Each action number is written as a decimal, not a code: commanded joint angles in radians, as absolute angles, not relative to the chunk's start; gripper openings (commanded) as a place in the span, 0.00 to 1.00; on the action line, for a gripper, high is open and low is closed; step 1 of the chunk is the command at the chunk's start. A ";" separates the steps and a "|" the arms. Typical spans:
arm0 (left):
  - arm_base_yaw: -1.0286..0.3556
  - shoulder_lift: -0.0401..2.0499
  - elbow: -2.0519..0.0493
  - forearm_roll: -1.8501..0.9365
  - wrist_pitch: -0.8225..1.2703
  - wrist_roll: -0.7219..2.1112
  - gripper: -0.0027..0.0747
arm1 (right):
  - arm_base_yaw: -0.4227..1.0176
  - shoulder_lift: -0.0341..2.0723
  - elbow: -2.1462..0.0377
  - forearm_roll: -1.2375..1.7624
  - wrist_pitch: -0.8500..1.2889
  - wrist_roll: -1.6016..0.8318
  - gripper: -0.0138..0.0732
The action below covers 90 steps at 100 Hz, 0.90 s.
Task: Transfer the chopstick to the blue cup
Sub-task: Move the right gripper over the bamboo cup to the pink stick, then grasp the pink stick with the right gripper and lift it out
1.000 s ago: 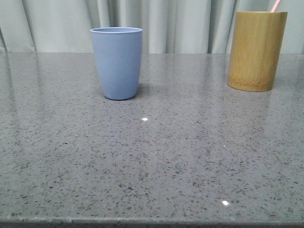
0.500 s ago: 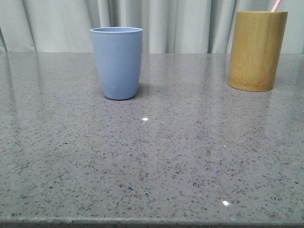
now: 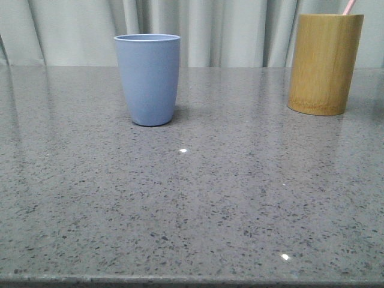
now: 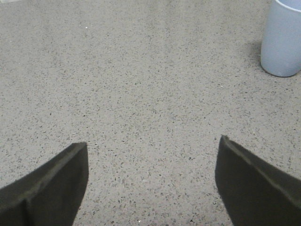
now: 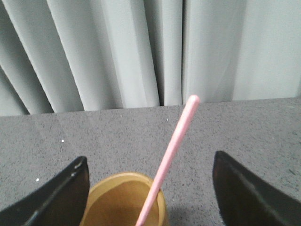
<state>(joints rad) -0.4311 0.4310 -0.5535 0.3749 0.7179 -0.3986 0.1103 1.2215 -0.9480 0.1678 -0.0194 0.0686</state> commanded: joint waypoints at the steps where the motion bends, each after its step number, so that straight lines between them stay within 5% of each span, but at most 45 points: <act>1: -0.436 0.437 -0.579 0.395 0.650 -0.407 0.74 | 0.106 1.229 -1.001 0.187 -0.130 0.068 0.79; 90: -0.436 0.437 -0.579 0.395 0.656 -0.407 0.74 | 0.051 1.348 -1.026 0.233 -0.262 0.094 0.79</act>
